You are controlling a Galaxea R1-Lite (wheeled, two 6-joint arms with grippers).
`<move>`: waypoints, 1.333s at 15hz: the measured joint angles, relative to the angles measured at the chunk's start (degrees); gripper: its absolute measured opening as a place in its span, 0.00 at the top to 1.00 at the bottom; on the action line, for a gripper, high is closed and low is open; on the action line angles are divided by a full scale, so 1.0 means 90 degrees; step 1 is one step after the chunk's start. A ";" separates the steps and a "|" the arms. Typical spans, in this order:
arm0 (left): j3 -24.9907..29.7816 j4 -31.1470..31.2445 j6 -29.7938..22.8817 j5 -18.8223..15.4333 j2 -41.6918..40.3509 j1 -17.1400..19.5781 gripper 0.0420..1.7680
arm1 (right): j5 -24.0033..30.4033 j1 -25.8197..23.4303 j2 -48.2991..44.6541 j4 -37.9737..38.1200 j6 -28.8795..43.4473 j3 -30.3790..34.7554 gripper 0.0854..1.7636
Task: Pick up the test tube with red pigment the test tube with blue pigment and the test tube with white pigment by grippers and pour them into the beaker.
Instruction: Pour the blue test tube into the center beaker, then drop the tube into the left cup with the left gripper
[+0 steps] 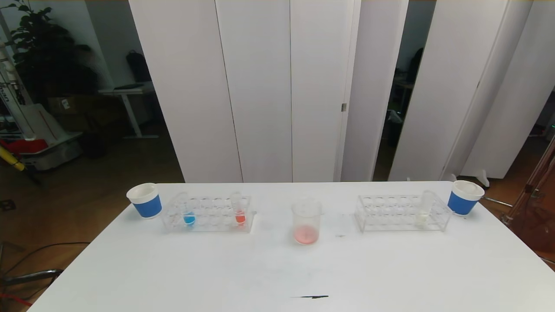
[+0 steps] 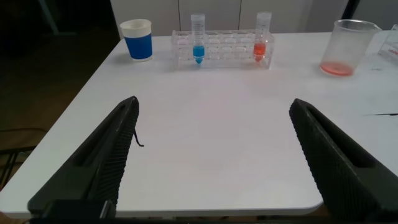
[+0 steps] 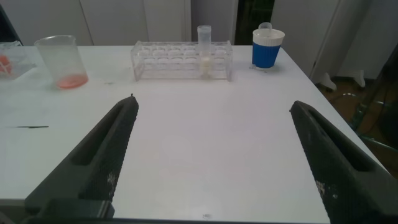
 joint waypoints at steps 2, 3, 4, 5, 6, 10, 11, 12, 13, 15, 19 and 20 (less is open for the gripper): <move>0.0000 -0.0001 -0.0003 0.0000 0.0000 0.0000 0.02 | -0.0003 0.0000 0.0000 0.0003 -0.0005 0.0000 0.01; 0.0000 -0.0001 -0.0004 0.0000 0.0000 0.0000 0.02 | 0.0000 0.0000 0.0000 0.0003 -0.0007 0.0000 0.01; 0.0000 -0.0001 -0.0015 0.0000 0.0000 0.0000 0.02 | 0.0000 0.0000 0.0000 0.0003 -0.0007 0.0000 0.01; 0.0000 -0.0001 -0.0015 0.0000 0.0000 0.0000 0.02 | 0.0000 0.0000 0.0000 0.0000 -0.0005 0.0000 0.01; 0.0000 -0.0001 -0.0022 0.0000 0.0000 0.0000 0.02 | 0.0000 0.0000 0.0000 0.0003 -0.0005 0.0000 0.01; -0.0001 -0.0012 -0.0004 0.0004 0.0000 0.0000 0.02 | 0.0000 0.0000 0.0000 0.0003 -0.0003 0.0000 0.01; -0.0060 0.0011 -0.0027 0.0022 0.0000 0.0000 0.02 | 0.0000 0.0000 0.0000 0.0000 -0.0005 0.0000 0.01; -0.0203 0.0073 -0.0039 0.0028 0.0000 0.0000 0.02 | 0.0000 0.0000 0.0000 0.0000 -0.0009 0.0000 0.01; -0.0451 0.0140 -0.0045 0.0034 0.0008 0.0000 0.02 | 0.0003 0.0000 0.0000 0.0000 -0.0005 0.0000 0.01; -0.1085 0.0297 -0.0051 0.0074 0.0183 -0.0003 0.02 | 0.0000 0.0000 0.0000 0.0000 -0.0007 0.0000 0.01; -0.2457 0.0263 -0.0066 0.0095 0.1248 -0.0053 0.02 | 0.0000 0.0003 0.0000 0.0000 -0.0007 0.0000 0.01; -0.2733 0.0152 -0.0069 0.0095 0.1600 -0.0062 0.02 | 0.0000 0.0003 0.0000 0.0000 -0.0005 0.0000 0.01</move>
